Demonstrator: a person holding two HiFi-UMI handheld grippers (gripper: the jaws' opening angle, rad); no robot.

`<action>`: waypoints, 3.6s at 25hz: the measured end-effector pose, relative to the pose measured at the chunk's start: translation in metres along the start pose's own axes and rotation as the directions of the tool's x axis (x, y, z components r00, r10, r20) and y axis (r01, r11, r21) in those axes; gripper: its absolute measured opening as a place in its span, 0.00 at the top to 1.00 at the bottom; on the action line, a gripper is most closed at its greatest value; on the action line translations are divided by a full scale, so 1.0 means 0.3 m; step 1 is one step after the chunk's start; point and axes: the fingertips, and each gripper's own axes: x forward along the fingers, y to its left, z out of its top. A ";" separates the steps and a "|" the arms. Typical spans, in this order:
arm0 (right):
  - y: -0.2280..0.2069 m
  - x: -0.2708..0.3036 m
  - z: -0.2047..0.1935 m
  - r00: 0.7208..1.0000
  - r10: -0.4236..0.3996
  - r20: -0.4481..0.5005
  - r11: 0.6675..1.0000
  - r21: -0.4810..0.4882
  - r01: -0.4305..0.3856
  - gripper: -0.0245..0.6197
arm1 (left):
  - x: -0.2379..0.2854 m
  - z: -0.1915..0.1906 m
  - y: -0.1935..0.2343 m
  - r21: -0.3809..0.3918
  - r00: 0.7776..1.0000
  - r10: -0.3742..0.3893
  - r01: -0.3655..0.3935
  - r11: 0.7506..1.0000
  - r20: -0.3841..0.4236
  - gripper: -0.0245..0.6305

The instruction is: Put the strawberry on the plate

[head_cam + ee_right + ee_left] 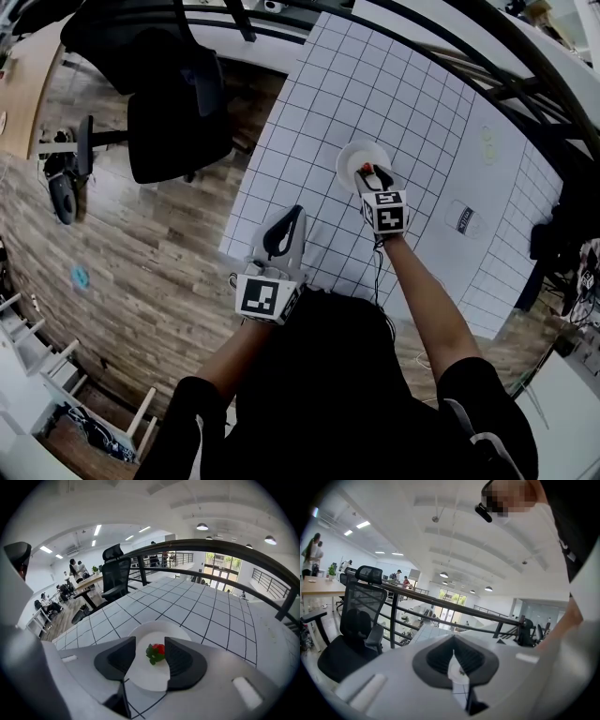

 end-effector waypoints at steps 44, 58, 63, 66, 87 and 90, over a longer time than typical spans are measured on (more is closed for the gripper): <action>0.200 -0.868 0.396 0.840 -0.038 0.541 0.989 0.142 -0.046 0.96 | 0.033 0.219 -0.269 0.013 0.970 -0.227 0.227 0.974 0.082 0.95; 0.185 -1.091 0.484 0.713 -0.175 0.679 0.984 0.134 0.114 0.96 | 0.018 0.331 -0.392 0.176 0.943 -0.312 0.290 0.941 0.116 0.95; 0.155 -1.128 0.465 0.684 -0.285 0.671 0.959 0.193 0.209 0.96 | 0.021 0.366 -0.438 0.183 0.924 -0.352 0.324 0.928 0.147 0.95; 0.161 -1.130 0.458 0.686 -0.292 0.666 0.956 0.185 0.227 0.96 | 0.025 0.364 -0.460 0.178 0.916 -0.372 0.346 0.921 0.150 0.95; 0.261 -1.074 0.453 0.749 -0.243 0.616 0.963 0.062 0.262 0.96 | 0.012 0.333 -0.487 0.138 0.913 -0.382 0.363 0.921 0.145 0.95; 0.266 -1.070 0.455 0.752 -0.239 0.615 0.964 0.060 0.257 0.96 | 0.015 0.330 -0.495 0.132 0.909 -0.391 0.374 0.918 0.146 0.95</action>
